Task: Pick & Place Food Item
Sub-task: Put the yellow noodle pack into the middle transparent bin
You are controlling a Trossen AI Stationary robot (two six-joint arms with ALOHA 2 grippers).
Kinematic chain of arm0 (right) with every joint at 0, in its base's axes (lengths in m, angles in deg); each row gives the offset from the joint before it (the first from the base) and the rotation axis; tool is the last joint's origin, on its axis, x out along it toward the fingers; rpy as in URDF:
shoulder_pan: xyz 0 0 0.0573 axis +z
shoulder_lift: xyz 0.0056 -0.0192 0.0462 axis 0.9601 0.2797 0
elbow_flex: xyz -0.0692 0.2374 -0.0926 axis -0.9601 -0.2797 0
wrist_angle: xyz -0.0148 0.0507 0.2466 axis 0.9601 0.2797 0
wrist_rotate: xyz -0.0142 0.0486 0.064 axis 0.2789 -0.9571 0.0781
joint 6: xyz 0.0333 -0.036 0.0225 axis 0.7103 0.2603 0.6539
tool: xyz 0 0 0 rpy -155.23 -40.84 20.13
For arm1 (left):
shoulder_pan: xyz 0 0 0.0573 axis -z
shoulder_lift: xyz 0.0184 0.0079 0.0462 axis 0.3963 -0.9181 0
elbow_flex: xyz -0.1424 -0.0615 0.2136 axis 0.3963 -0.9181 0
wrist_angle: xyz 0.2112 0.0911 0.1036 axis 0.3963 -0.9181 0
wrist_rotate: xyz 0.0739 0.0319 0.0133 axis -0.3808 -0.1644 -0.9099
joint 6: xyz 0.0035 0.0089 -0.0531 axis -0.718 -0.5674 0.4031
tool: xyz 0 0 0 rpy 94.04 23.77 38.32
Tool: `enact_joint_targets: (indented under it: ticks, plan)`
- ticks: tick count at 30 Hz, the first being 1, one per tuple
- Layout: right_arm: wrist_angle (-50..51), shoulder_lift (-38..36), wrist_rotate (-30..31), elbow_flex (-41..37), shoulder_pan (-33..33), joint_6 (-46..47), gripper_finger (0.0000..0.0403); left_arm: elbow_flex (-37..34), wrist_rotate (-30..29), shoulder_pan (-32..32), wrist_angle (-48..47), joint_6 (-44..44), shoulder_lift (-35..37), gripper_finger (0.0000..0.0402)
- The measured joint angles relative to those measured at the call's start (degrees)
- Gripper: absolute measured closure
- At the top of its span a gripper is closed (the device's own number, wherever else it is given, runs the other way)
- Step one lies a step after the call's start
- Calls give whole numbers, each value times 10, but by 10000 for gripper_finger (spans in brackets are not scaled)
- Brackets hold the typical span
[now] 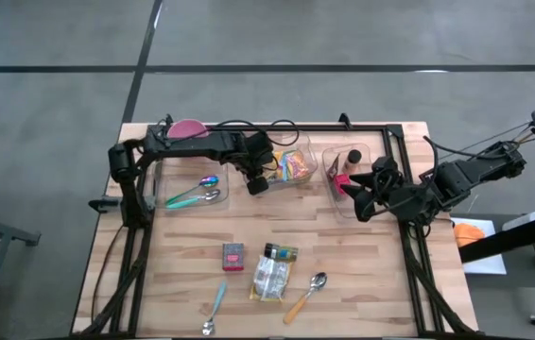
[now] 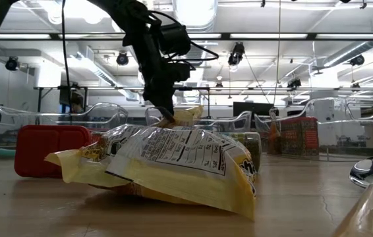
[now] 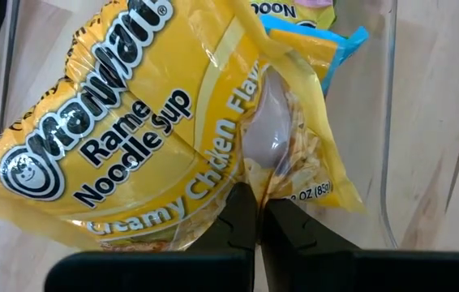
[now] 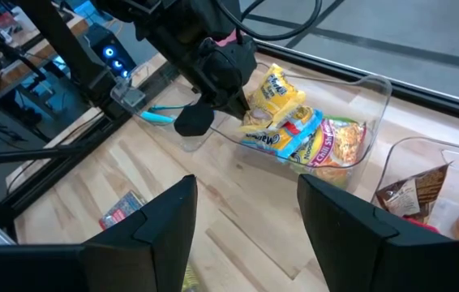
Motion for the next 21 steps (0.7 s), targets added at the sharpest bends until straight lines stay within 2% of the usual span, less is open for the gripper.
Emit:
enact_joint_targets:
  ticks: [5, 11, 16, 21]
  plan:
    - [0, 0, 0, -1, 0, -2, 192, 0, 0, 0, 1, 0, 0, 395]
    - [2, 0, 0, -1, 0, -3, 192, 0, 5, 0, 2, -2, 0, 353]
    - [2, 0, 0, -1, 0, -2, 192, 0, 8, 0, 2, -2, 0, 346]
    - [2, 0, 1, -1, 0, -2, 192, 1, 41, 0, 3, 6, 12, 344]
